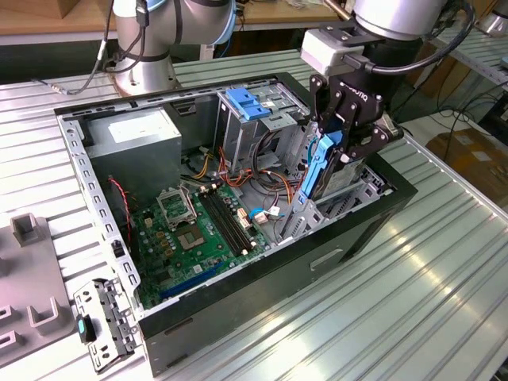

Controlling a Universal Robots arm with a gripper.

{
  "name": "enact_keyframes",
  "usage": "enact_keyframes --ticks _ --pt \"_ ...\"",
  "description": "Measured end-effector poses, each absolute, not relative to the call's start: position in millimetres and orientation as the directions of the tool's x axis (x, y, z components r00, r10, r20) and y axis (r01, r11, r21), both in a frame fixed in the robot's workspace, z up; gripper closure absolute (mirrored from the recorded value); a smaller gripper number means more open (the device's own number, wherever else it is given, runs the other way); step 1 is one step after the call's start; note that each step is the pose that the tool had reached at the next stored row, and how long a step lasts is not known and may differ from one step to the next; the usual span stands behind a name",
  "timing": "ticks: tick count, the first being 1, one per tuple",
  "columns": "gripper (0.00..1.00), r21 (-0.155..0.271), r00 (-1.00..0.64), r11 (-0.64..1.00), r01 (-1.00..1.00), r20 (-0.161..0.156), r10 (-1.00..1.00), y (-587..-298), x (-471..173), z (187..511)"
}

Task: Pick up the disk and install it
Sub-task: 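Insert the disk into the insertion slot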

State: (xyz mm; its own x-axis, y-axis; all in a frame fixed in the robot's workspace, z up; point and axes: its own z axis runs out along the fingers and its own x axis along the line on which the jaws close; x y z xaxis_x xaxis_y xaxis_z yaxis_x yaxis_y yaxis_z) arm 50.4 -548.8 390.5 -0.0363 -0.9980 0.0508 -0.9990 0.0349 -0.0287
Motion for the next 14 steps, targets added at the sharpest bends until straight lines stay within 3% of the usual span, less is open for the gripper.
enact_keyframes --ticks 14 --pt "0.63 -0.029 -0.036 0.035 -0.999 0.051 -0.998 -549 50 368"
